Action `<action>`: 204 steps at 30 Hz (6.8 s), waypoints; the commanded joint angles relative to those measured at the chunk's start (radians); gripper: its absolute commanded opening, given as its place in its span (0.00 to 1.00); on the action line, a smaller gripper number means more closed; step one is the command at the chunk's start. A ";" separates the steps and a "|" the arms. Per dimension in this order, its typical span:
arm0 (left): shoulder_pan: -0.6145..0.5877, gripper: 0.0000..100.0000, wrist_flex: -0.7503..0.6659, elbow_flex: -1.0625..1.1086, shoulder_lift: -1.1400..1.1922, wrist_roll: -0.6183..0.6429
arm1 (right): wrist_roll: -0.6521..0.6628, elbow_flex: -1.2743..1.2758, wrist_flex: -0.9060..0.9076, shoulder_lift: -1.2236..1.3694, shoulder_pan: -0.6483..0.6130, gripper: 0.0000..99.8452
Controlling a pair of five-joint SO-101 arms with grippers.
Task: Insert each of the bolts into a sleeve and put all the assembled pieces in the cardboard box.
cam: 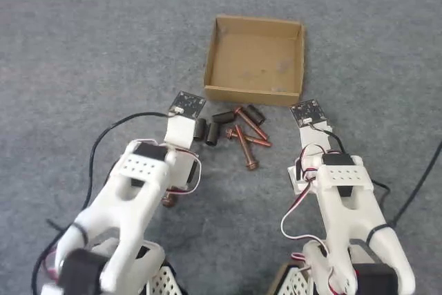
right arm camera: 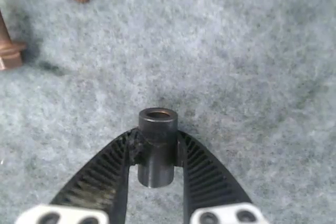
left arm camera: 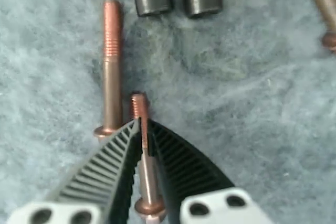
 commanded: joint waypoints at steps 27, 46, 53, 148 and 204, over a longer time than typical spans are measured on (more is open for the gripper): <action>-0.229 0.01 0.101 -0.371 0.402 0.104 | 0.015 0.002 -0.013 -0.044 -0.007 0.01; -0.324 0.01 -0.046 -0.332 0.295 0.186 | 0.015 0.002 -0.007 -0.044 -0.005 0.01; -0.328 0.01 -0.094 -0.366 0.342 0.256 | 0.015 0.002 -0.005 -0.044 -0.005 0.01; -0.334 0.14 -0.199 -0.699 0.644 0.519 | 0.057 0.003 -0.028 -0.044 -0.010 0.01; -0.198 0.12 -0.195 -0.558 0.543 0.299 | 0.058 0.003 -0.022 -0.044 -0.005 0.01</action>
